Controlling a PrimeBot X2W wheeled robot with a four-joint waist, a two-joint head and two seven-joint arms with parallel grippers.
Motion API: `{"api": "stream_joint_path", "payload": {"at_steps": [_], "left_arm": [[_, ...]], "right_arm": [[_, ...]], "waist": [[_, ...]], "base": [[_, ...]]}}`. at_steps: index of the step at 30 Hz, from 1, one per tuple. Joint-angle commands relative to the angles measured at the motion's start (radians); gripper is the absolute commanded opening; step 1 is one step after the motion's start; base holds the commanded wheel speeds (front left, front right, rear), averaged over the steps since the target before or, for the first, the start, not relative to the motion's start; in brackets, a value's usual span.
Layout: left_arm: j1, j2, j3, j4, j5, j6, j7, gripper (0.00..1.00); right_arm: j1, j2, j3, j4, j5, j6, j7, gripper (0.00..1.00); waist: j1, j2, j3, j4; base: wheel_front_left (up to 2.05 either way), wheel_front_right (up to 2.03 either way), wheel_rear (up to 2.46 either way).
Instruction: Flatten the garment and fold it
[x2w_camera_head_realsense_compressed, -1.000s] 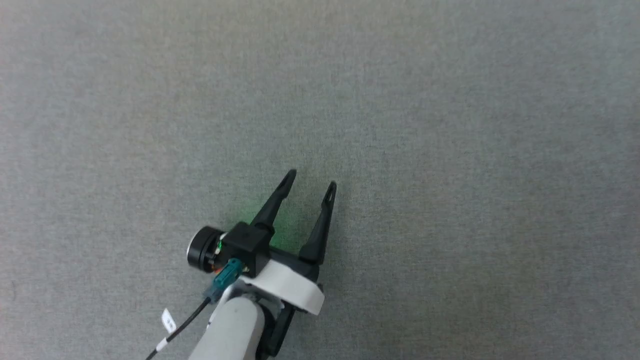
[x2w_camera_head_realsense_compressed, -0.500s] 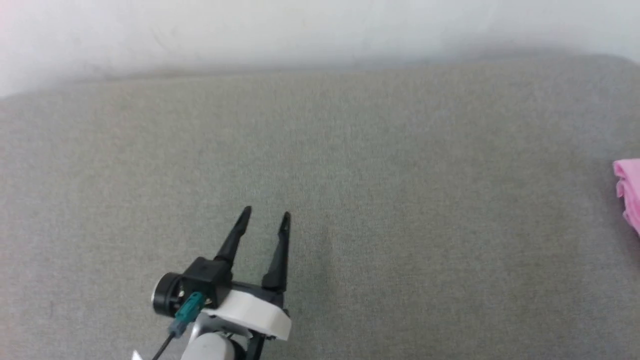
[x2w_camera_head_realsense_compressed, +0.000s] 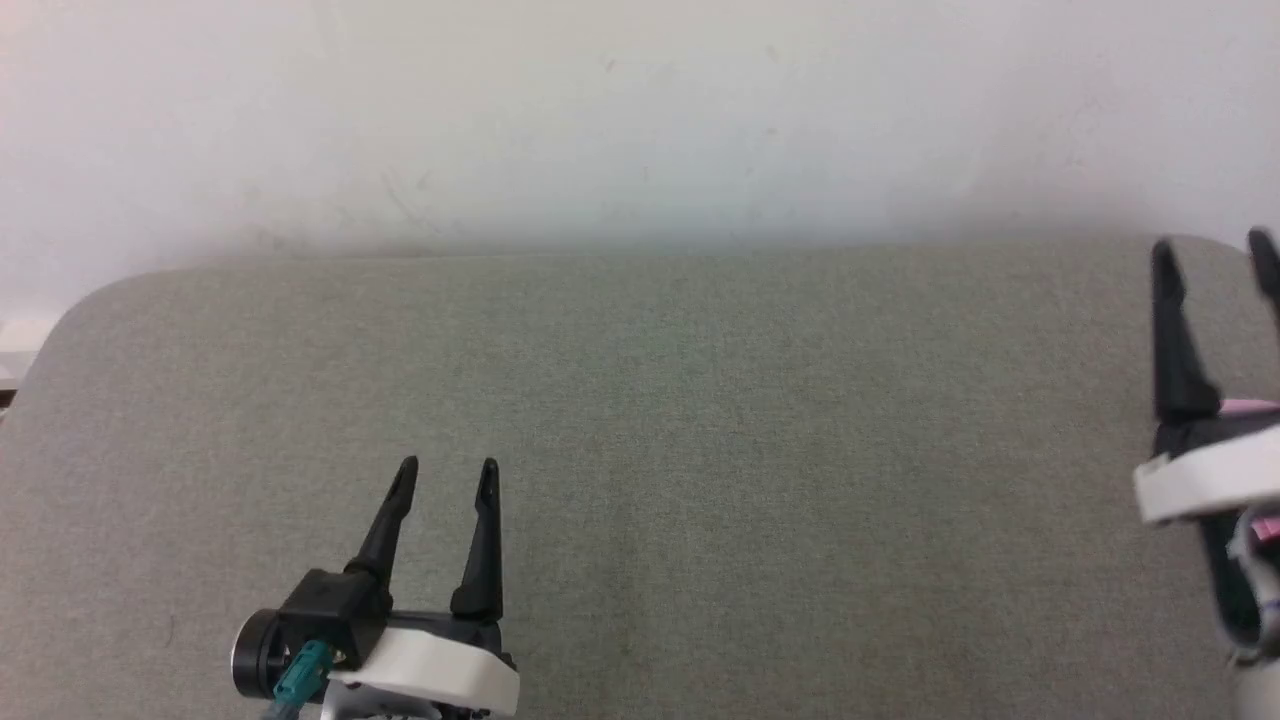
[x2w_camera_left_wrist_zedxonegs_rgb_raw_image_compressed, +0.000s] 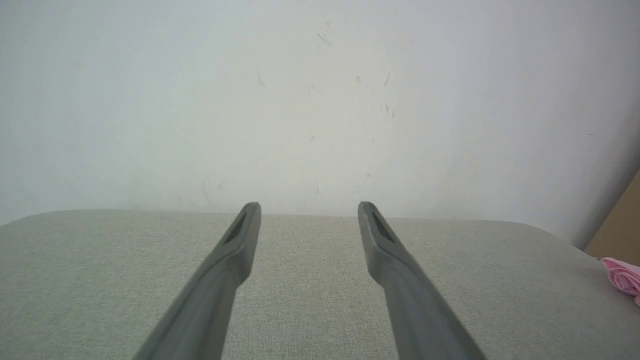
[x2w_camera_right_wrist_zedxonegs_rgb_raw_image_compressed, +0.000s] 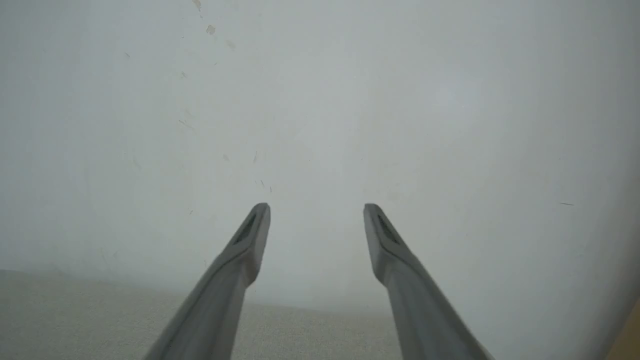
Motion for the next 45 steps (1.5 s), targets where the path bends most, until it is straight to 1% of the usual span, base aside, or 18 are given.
{"api": "stream_joint_path", "payload": {"at_steps": [1,3,6,8,11,15,21,43,44,45], "left_arm": [[0.015,0.006,0.009,-0.007,0.005,0.006,-0.002,1.00],[0.027,0.006,0.013,-0.012,0.006,0.007,-0.002,1.00],[0.041,0.006,0.016,-0.015,0.007,0.015,-0.002,1.00],[0.050,0.006,0.019,-0.016,0.016,0.021,-0.002,1.00],[0.065,0.006,0.022,-0.013,0.019,0.028,-0.002,1.00],[0.081,0.006,0.024,0.000,0.034,0.029,-0.002,1.00],[0.084,0.006,0.022,0.013,0.057,0.032,-0.002,1.00],[0.078,0.006,0.010,0.020,0.026,0.034,-0.002,1.00],[0.077,0.001,0.012,0.022,0.033,0.033,0.000,0.00],[0.077,0.001,0.012,0.023,0.034,0.033,0.001,0.00]], "right_arm": [[0.048,0.042,-0.006,-0.023,-0.010,-0.002,-0.019,1.00],[0.108,0.105,-0.013,-0.047,-0.014,-0.002,-0.047,1.00],[0.186,0.158,-0.020,-0.048,-0.029,-0.002,-0.087,1.00],[0.229,0.182,-0.025,-0.038,-0.031,-0.002,-0.106,1.00],[0.274,0.199,-0.014,-0.018,-0.040,-0.002,-0.128,1.00],[0.310,0.204,0.017,0.017,-0.046,-0.002,-0.140,1.00],[0.317,0.205,0.039,0.042,-0.020,-0.002,-0.148,1.00],[0.317,0.205,0.048,0.041,-0.001,-0.002,-0.151,1.00],[0.313,0.202,0.047,0.044,-0.009,-0.001,-0.146,0.00],[0.312,0.202,0.047,0.045,-0.009,-0.001,-0.145,0.00]], "waist": [[0.0002,0.0000,-0.018,0.017],[0.0002,0.0000,-0.021,0.019],[0.0002,0.0000,-0.025,0.027],[0.0002,0.0000,-0.028,0.030],[0.0002,0.0000,-0.033,0.032],[0.0002,0.0000,-0.038,0.033],[0.0002,0.0000,-0.039,0.036],[0.0002,0.0000,-0.032,0.047],[0.0002,0.0000,-0.032,0.047],[0.0003,0.0000,-0.032,0.047]], "base": [[0.00,0.00,0.00],[0.00,0.00,0.00],[0.00,0.00,0.00],[0.00,0.00,0.00],[0.00,0.00,0.00],[0.00,0.00,0.00],[0.00,0.00,0.00],[0.00,0.00,0.00],[0.00,0.00,0.00],[0.00,0.00,0.00]]}}
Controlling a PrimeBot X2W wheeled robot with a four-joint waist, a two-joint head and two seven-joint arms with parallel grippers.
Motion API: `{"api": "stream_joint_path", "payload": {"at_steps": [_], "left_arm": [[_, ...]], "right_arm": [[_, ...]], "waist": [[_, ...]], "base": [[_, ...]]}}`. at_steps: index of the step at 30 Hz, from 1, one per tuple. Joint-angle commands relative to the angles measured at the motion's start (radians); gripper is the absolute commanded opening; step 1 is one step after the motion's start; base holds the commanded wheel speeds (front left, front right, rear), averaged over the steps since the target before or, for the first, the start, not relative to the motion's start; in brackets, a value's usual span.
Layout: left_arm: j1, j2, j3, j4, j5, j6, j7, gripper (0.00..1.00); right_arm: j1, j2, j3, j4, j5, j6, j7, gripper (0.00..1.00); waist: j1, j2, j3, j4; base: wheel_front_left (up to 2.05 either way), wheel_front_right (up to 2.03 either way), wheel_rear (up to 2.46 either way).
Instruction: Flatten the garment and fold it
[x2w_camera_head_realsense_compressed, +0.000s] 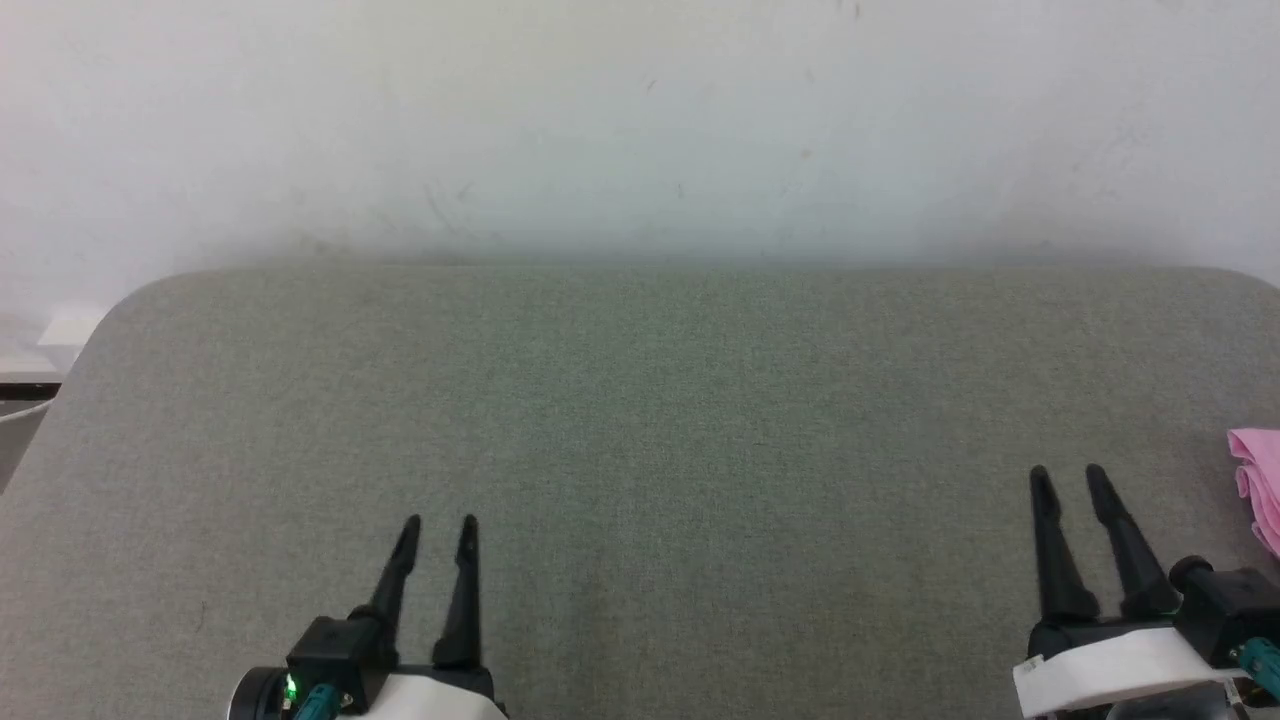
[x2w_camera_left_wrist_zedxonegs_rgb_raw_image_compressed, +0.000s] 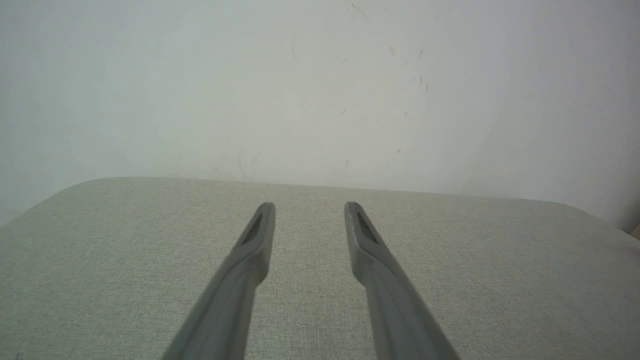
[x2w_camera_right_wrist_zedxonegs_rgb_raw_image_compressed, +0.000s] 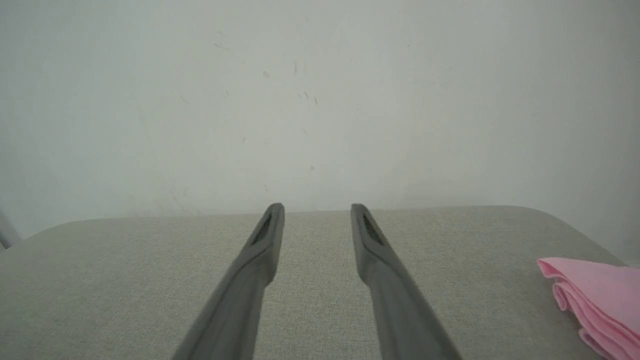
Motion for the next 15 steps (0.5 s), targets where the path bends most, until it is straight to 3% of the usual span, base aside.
{"api": "stream_joint_path", "payload": {"at_steps": [1,15], "left_arm": [[0.000,0.000,0.001,0.000,0.000,0.000,0.000,0.00],[-0.010,0.000,0.012,-0.007,0.015,0.000,0.027,0.00]], "right_arm": [[0.000,0.000,0.000,0.000,0.000,0.000,0.000,0.00],[-0.008,0.000,0.007,-0.007,-0.018,0.000,0.027,0.00]], "waist": [[0.0000,0.0000,0.000,0.000],[0.0000,0.0000,0.004,-0.006]], "base": [[0.00,0.00,0.00],[0.00,0.00,0.00]]}}
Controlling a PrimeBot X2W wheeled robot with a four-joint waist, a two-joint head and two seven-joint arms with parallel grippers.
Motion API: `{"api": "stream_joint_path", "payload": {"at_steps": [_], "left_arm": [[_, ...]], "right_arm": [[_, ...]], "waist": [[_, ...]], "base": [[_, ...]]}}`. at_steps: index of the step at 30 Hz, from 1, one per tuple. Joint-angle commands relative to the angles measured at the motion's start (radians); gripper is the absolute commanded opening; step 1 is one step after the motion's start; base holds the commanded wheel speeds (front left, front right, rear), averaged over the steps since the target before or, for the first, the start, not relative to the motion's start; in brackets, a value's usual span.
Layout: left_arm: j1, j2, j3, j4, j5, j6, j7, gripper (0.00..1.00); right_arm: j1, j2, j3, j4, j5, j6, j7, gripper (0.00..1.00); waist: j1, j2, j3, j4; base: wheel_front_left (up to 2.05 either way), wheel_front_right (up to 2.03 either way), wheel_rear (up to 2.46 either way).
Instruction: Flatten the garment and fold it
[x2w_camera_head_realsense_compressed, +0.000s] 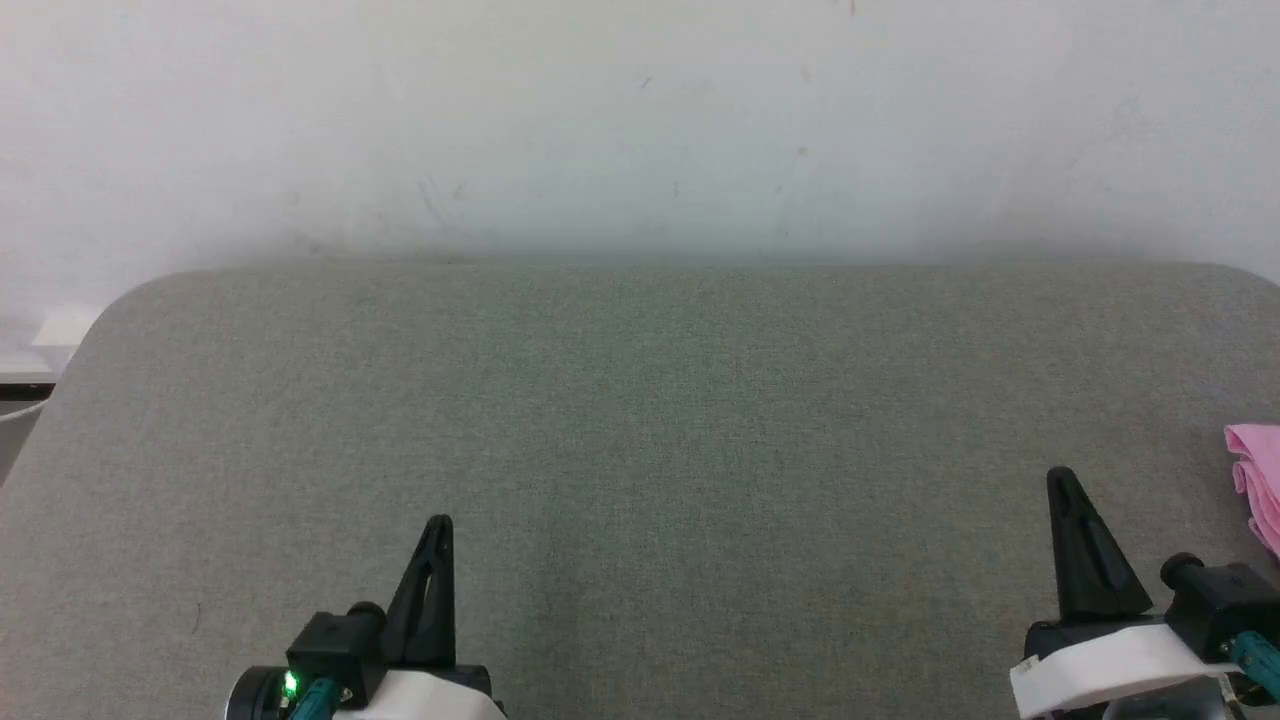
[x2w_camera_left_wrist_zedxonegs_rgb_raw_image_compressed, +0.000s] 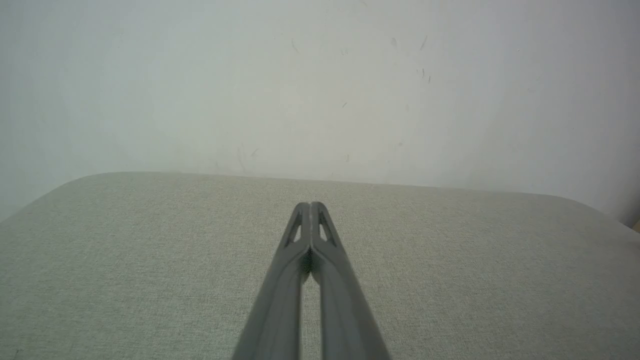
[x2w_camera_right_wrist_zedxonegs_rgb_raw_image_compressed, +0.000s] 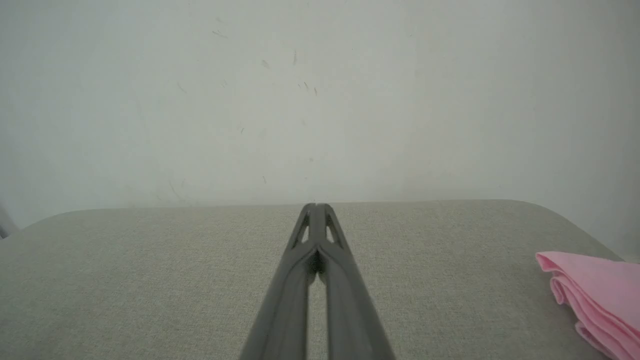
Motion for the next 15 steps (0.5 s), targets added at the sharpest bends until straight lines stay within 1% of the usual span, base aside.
{"api": "stream_joint_path", "payload": {"at_steps": [1,15], "left_arm": [[-0.010,0.001,0.006,-0.004,0.011,0.000,0.005,0.00],[-0.021,0.002,0.018,-0.012,0.027,0.000,0.034,0.00]], "right_arm": [[-0.008,0.001,0.004,-0.006,-0.008,0.000,0.006,0.00],[-0.016,0.001,0.011,-0.013,-0.027,0.000,0.034,0.00]], "waist": [[0.0000,0.0000,0.000,-0.001],[0.0000,0.0000,0.005,-0.007]], "base": [[0.00,0.00,0.00],[0.00,0.00,0.00]]}}
